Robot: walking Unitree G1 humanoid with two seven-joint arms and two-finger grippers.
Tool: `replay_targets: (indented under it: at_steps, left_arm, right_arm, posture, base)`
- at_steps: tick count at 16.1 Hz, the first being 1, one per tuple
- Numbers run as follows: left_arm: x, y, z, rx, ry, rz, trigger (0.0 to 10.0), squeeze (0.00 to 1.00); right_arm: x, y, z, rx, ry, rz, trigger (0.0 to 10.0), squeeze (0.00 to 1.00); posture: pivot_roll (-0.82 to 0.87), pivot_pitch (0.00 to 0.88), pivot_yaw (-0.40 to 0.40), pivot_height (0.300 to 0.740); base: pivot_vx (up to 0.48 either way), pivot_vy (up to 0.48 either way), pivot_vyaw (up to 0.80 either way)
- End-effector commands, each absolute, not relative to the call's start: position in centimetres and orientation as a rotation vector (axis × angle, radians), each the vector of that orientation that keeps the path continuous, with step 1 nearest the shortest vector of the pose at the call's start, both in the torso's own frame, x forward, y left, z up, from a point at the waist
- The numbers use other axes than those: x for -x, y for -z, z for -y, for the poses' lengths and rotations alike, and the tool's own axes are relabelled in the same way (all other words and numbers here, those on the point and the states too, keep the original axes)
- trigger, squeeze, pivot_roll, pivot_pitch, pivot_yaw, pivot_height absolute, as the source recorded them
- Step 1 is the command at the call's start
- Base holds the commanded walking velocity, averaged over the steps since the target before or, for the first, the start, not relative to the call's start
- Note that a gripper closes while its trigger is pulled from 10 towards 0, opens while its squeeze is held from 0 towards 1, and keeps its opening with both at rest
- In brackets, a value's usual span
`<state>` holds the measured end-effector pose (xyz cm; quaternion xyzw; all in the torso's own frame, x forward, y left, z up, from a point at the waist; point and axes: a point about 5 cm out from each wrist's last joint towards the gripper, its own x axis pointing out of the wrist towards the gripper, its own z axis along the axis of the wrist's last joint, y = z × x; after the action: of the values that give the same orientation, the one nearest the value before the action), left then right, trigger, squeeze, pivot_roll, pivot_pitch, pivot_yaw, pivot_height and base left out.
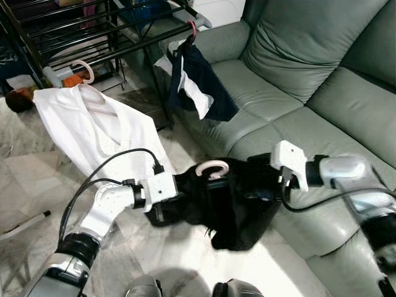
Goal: Hang hanger
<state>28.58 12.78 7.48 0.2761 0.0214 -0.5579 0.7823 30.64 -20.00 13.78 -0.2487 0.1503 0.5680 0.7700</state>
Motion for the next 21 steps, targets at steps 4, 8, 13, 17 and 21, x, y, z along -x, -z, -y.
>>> replay_targets:
  at_steps: [4,8,13,17,21]
  left_arm:
    - [-28.7,-8.6,-11.8,-0.609,1.227,0.03,0.0,0.0]
    - [-28.5,-8.4,-11.5,-0.628,1.254,0.027,0.0,0.0]
    - [-28.8,-8.4,-11.1,-0.636,1.263,0.029,0.0,0.0]
    - [-28.8,-8.3,-10.9,-0.641,1.268,0.027,0.0,0.0]
    - [-28.8,-8.0,-10.9,-0.649,1.268,0.02,0.0,0.0]
  right_arm:
    - [-31.8,-13.0,19.6,0.55,-1.303,-0.415,0.0,0.0]
    - [-32.2,-12.8,19.4,0.57,-1.388,-0.517,0.0,0.0]
    - [-32.8,-13.1,19.8,0.642,-1.435,-0.593,0.0,0.0]
    - [-33.6,-13.8,19.5,0.659,-1.424,-0.564,0.0,0.0]
    - [-33.4,-13.9,19.4,0.642,-1.463,-0.573,0.0,0.0]
  posture:
    - [-0.04,0.049,-0.004,0.74]
    - [-0.04,0.049,-0.004,0.74]
    - [-0.04,0.056,-0.012,0.74]
    - [-0.05,0.058,-0.015,0.74]
    - [-0.05,0.057,-0.018,0.74]
  base:
    - [0.0,0.0,0.0]
    - [0.0,0.0,0.0]
    - [0.0,0.0,0.0]
    - [0.0,0.0,0.0]
    - [0.0,0.0,0.0]
